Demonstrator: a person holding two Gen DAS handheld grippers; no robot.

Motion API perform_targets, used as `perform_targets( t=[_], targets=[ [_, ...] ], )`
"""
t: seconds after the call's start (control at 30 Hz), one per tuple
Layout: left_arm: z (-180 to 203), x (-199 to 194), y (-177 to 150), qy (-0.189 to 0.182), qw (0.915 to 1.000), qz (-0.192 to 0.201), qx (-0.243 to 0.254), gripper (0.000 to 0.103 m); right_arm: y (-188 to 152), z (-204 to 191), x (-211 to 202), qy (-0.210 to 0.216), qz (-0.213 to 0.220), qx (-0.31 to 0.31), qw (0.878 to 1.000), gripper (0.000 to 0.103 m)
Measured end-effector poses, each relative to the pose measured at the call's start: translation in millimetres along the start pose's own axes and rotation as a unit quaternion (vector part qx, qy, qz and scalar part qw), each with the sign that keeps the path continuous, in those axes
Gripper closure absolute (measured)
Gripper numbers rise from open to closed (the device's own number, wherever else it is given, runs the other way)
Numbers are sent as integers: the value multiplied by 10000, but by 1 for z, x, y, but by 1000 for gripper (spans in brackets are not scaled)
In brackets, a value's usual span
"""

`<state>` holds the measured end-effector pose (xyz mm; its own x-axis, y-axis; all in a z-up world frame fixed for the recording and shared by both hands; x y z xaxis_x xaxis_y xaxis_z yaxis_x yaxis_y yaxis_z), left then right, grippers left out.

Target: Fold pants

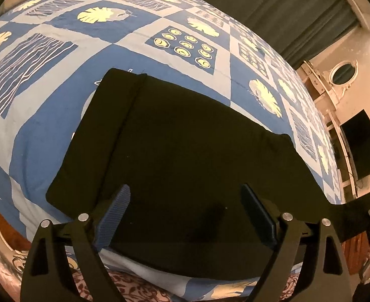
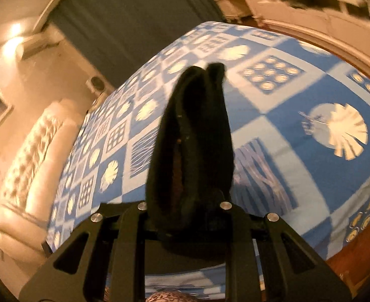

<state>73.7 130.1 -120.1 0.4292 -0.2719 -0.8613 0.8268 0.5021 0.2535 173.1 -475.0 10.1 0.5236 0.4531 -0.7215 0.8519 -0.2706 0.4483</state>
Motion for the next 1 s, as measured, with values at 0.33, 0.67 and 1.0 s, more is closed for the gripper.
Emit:
perform_targets(
  t=[0.33, 0.67, 1.0],
  targets=[
    [-1, 0, 1, -46, 10000, -22, -80, 14, -53, -97, 81, -424, -648, -1083, 9911, 84],
    [-1, -1, 0, -57, 9999, -24, -106, 14, -114, -129, 164, -1069, -1227, -1928, 9676, 83],
    [-2, 0, 0, -10, 10000, -26, -60, 14, -149, -133, 198, -1725, -1424, -2687, 9369, 79]
  ],
)
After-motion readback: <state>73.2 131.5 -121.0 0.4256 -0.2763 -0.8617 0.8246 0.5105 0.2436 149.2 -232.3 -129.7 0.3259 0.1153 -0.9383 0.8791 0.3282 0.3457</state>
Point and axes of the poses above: each gripper's, at about its wrist camera, not at the fingertips, and x roughly the way its jaws point, z to its right, y to its top, the point moved 9 cm from there along x, roughly the way its jaws point, and after that the axes turned 12 degrees about -z, right-handed, at the moved point
